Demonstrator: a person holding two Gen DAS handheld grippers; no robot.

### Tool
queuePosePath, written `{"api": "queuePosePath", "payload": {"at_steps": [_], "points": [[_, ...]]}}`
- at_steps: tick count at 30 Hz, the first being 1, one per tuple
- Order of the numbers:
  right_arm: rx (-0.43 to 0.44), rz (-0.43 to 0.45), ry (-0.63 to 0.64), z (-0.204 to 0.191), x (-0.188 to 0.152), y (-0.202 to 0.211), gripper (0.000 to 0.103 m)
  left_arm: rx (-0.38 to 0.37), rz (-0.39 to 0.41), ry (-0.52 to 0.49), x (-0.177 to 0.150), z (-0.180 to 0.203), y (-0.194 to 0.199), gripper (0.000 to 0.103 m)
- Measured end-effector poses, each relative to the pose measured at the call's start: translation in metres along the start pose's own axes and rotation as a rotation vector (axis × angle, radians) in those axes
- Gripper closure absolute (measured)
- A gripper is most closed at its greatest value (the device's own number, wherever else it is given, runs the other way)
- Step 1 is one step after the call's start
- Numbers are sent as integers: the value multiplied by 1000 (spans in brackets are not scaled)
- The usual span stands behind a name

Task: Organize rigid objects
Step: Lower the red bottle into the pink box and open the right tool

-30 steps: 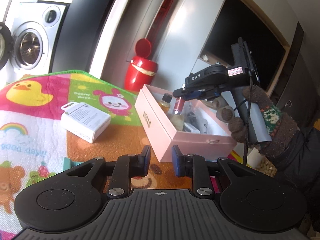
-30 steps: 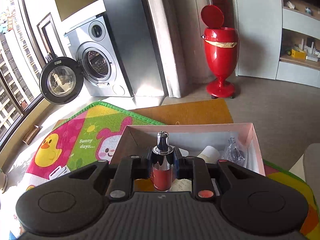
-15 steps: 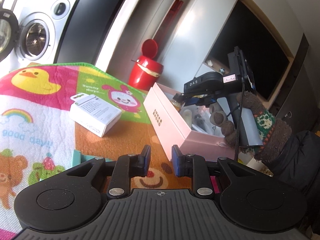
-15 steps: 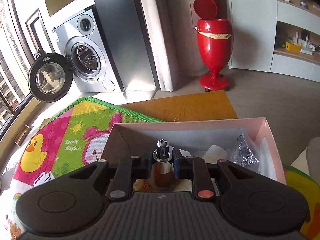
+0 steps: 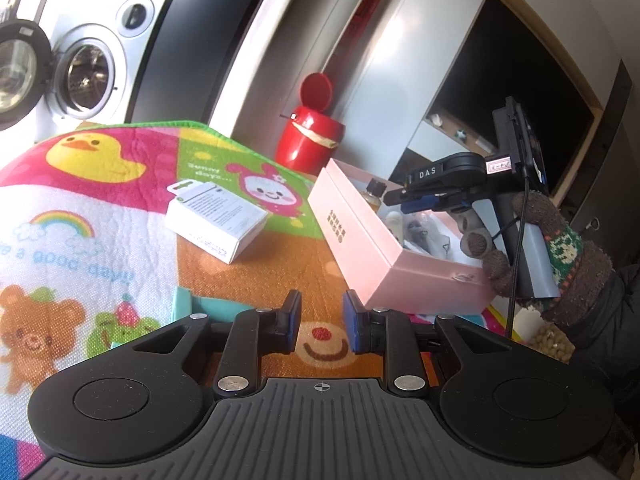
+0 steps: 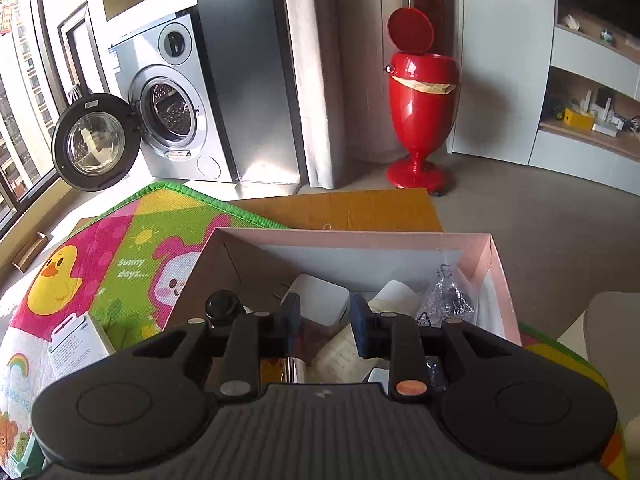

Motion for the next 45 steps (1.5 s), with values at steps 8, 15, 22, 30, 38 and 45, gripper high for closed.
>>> {"api": "queuePosePath", "payload": {"at_steps": [8, 15, 22, 30, 38, 45], "points": [[97, -134, 87, -17, -35, 14, 76, -33, -2, 25, -6, 2, -1, 78], [58, -220, 14, -31, -36, -8, 76, -84, -13, -7, -14, 13, -2, 78], [12, -252, 141, -37, -38, -9, 77, -86, -15, -3, -17, 12, -1, 78], [-32, -273, 289, -22, -48, 0, 91, -93, -6, 27, -14, 9, -1, 78], [23, -185, 207, -24, -18, 26, 92, -98, -4, 31, -14, 9, 0, 78], [18, -141, 207, -27, 4, 32, 92, -98, -3, 28, -14, 9, 0, 78]]}}
Point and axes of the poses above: each gripper's, at about its wrist camera, not at the fingertips, and y roughly against the way its jaws point, z to its right, x to its top, the point moved 8 cm from there along -y, roughly the way its jaws point, and after that the axes turned 13 degrees about z, right-handed, at the moved point
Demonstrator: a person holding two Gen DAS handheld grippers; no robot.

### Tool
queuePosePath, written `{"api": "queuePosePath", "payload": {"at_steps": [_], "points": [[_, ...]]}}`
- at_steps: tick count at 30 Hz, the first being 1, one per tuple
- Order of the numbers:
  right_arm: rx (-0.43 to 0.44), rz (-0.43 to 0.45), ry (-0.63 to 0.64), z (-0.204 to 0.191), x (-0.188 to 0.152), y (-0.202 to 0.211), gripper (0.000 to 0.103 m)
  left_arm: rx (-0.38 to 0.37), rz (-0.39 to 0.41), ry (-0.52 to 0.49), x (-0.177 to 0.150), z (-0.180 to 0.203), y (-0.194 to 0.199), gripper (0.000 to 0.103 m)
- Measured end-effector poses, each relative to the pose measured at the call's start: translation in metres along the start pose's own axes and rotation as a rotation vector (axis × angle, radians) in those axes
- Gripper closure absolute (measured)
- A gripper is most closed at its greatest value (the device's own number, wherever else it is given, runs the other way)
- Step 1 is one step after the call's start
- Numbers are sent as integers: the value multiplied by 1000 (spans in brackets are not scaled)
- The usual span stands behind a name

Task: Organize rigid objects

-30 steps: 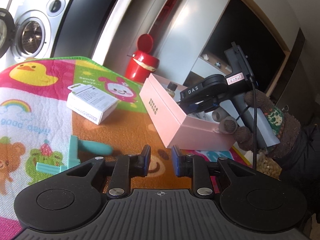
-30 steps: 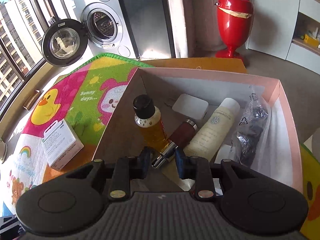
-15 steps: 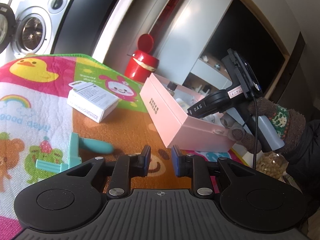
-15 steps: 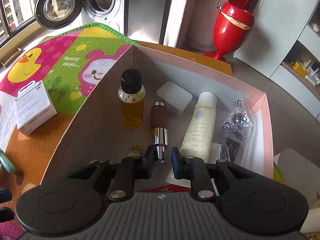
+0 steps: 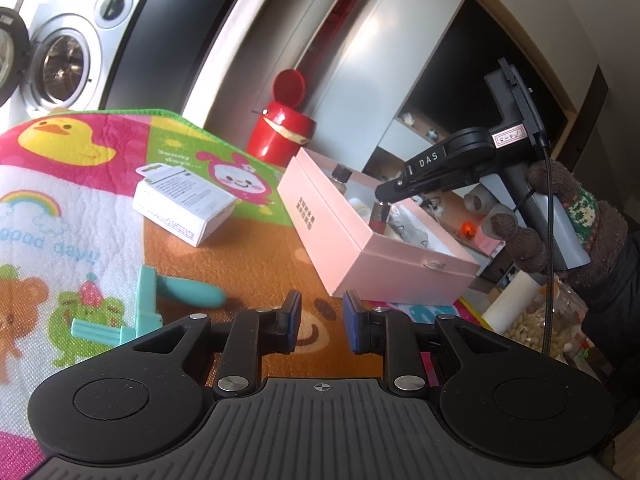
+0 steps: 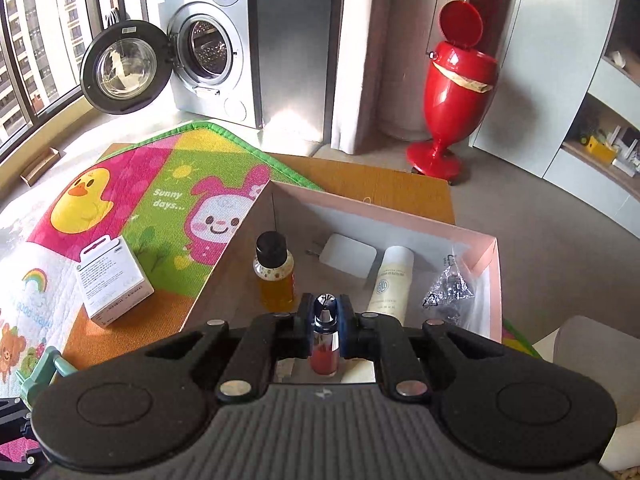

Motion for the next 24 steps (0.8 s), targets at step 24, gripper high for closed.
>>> {"api": "queuePosePath", "payload": {"at_steps": [24], "points": [[-18, 201, 56, -6, -12, 55, 63, 196, 66, -41, 43, -29, 16, 78]]}}
Point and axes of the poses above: each gripper's, at about its wrist camera, not at the fingertips, and y roughly against the way its jaws point, z to its right, x to its top, the point moved 8 cm from there along -y, roughly the way its jaws point, and after that the axes turned 13 degrees about z, right-handed, at the moved point
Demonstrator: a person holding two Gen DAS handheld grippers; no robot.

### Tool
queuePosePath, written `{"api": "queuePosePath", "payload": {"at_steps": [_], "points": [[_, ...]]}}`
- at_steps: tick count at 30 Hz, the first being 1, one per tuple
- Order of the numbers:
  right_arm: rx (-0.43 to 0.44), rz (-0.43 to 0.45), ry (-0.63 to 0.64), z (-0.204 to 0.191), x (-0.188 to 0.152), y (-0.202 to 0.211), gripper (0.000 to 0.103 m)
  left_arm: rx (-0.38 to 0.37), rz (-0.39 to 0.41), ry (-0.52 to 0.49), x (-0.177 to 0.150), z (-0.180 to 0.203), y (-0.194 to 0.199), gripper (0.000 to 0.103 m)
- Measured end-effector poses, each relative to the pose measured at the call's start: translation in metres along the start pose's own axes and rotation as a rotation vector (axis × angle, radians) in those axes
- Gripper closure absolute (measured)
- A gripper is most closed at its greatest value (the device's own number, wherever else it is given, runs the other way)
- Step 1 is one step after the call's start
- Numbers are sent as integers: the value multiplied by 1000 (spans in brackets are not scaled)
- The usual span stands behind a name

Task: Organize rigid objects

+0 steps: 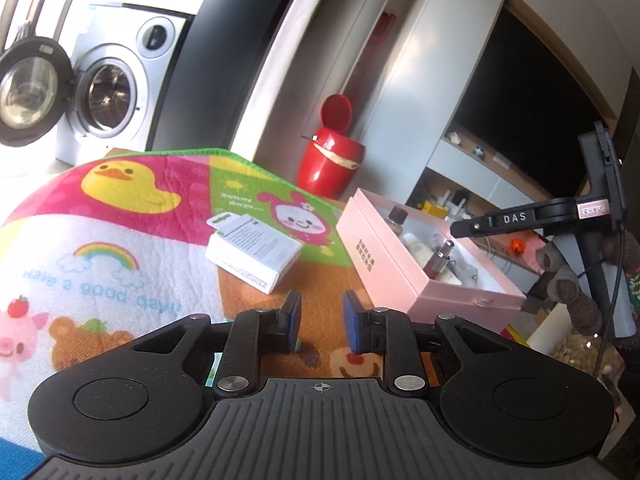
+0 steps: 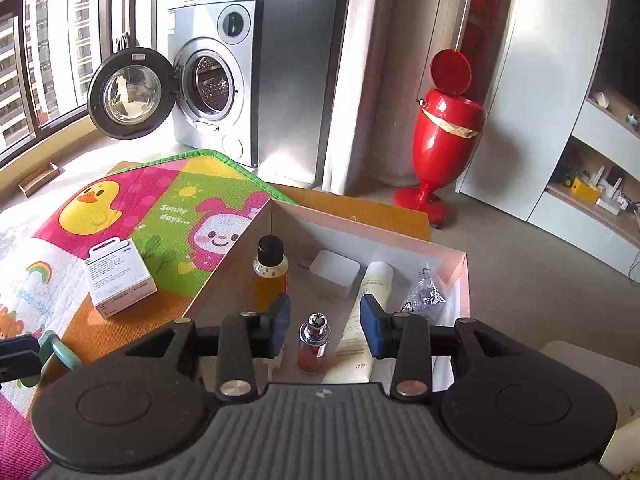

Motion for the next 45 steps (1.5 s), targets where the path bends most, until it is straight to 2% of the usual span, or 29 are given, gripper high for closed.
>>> {"api": "queuePosePath", "payload": {"at_steps": [2, 5, 8, 11, 15, 20, 25, 28, 30, 34, 37, 38, 39, 45], "points": [[25, 53, 16, -10, 0, 16, 55, 89, 5, 7, 13, -17, -7, 78], [124, 121, 26, -34, -7, 39, 41, 195, -2, 54, 27, -41, -20, 78], [259, 131, 38, -70, -21, 51, 41, 251, -24, 111, 34, -58, -34, 78], [338, 137, 92, -109, -30, 48, 41, 268, -32, 135, 36, -63, -33, 78], [404, 112, 139, -153, -22, 20, 40, 211, -87, 40, 21, -50, -16, 78], [384, 11, 59, -174, 9, -48, 29, 154, -146, -57, -5, -42, 16, 78], [335, -139, -105, -174, 18, -119, 28, 104, -146, -42, -14, -45, 41, 78], [363, -208, -145, -179, 7, -138, 28, 79, -118, -34, -10, -46, 47, 78], [409, -246, -163, -184, -3, -134, 26, 72, -99, -25, -8, -47, 50, 78], [473, -254, -115, -194, -25, -107, 26, 58, -68, -17, -2, -49, 54, 78], [465, -202, 3, -201, -39, -81, 27, 51, -68, -32, -2, -49, 55, 78], [451, -184, 40, -202, -43, -73, 32, 47, -70, -37, -2, -48, 55, 78], [437, -161, 68, -203, -47, -64, 33, 43, -73, -44, -2, -47, 56, 78], [388, -68, 113, -191, -61, -10, 33, 8, -117, -120, -9, -29, 52, 78]]}}
Point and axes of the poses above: each gripper's, at about its wrist camera, not at the fingertips, and y roughly against the way its jaws point, z to its right, x to its top, the point moved 8 cm from there along -y, roughly the way its jaws point, and after that the axes turned 13 degrees about z, right-handed, at the moved point
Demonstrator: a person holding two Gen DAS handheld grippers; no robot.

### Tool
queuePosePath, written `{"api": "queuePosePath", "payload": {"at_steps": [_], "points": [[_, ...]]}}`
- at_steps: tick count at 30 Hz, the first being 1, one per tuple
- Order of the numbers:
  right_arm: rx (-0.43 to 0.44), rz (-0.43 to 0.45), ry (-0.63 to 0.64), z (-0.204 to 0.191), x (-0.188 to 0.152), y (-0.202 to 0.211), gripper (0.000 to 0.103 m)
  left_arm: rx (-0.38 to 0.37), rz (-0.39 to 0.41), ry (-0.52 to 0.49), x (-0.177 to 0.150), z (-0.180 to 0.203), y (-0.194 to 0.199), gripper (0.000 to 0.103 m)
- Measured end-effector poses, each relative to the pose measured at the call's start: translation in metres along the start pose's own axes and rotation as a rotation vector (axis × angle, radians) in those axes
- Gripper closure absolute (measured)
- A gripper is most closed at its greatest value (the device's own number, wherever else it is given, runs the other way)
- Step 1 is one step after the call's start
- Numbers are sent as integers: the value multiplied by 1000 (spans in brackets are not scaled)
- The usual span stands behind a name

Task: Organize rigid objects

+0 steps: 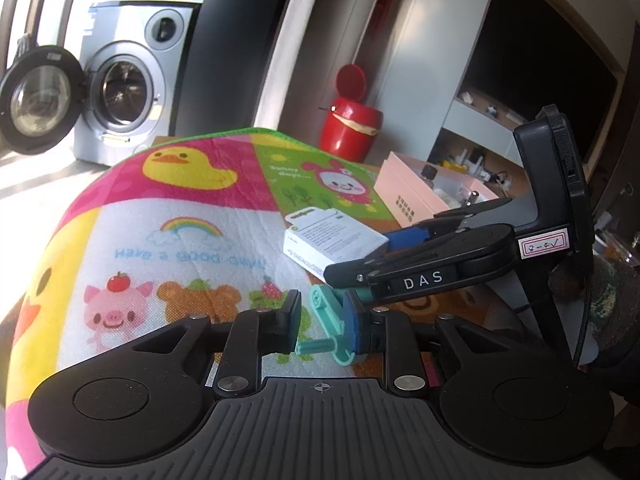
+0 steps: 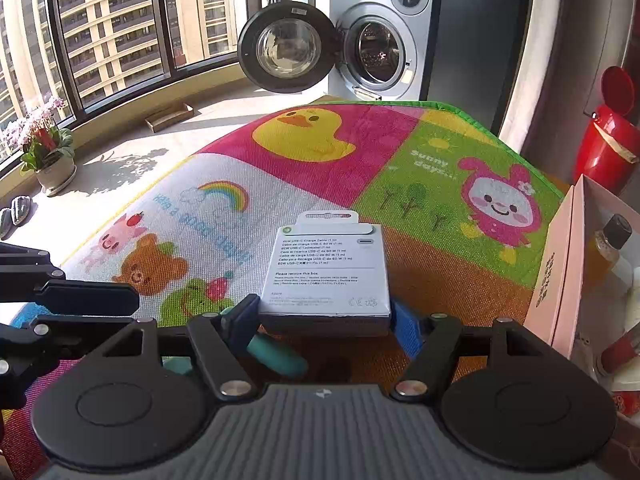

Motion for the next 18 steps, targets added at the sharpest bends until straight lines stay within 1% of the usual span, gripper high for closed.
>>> {"api": "queuePosePath", "payload": {"at_steps": [2, 4, 7, 9, 10, 11, 13, 15, 16, 18], "points": [[-21, 19, -11, 3, -10, 18, 33, -7, -22, -42, -5, 10, -2, 78], [-59, 32, -19, 10, -23, 38, 33, -19, -43, -72, -11, 19, -5, 78], [-155, 45, -2, 25, -46, 68, 33, -41, -66, -105, -17, 32, -8, 77], [-221, 47, 4, 38, -62, 89, 33, -37, -72, -131, -19, 39, -11, 77], [-252, 48, -5, 45, -68, 99, 38, -28, -75, -148, -20, 41, -13, 77], [-291, 41, -12, 53, -75, 108, 45, -14, -77, -164, -20, 43, -15, 77], [-378, 28, -21, 71, -89, 120, 46, 14, -86, -186, -22, 46, -21, 77], [-403, 53, -84, 85, -100, 133, 39, 35, -102, -196, -24, 49, -27, 77], [-404, 59, -122, 89, -104, 138, 33, 33, -114, -197, -26, 51, -30, 77], [-388, 75, -179, 94, -110, 144, 29, 17, -147, -189, -30, 55, -37, 76]]}}
Point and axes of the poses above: each gripper's, at about its wrist camera, not at the fingertips, and y roughly against the way its jaws point, z to its right, x to its top, the point moved 8 cm from there along -y, roughly the way its jaws point, and after that the axes turned 13 degrees about z, right-handed, at the moved point
